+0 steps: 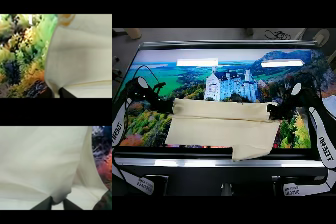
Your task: Fold the shirts.
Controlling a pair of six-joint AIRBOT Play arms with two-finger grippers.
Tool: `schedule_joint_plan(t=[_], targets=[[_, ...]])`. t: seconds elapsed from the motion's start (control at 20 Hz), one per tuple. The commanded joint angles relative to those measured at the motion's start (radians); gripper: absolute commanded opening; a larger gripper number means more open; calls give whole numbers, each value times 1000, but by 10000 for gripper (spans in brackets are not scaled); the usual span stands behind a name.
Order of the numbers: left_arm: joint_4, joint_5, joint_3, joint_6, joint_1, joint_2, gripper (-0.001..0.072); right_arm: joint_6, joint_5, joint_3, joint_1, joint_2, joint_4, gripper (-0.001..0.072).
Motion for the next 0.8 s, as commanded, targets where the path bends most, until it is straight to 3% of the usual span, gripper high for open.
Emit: schedule_joint_plan(t=[0.0, 0.05, 0.15, 0.25, 0.5, 0.75], targets=[[-15, -59, 22, -17, 3, 0, 614, 34, 11, 4, 0, 11, 89, 416], [-5, -102, 55, -17, 10, 18, 613, 31, 68, 32, -1, 38, 53, 418], [-5, -150, 61, -35, 43, 94, 611, 2, 162, 51, -10, 112, -43, 494], [-5, -147, -46, -43, 72, 211, 599, -31, 240, 10, -66, 185, -48, 494], [-6, 69, -639, -17, 138, 491, 599, -100, 209, -232, -138, 350, -48, 485], [-68, 214, -785, -13, 135, 500, 597, -100, 195, -259, -138, 365, -23, 485]])
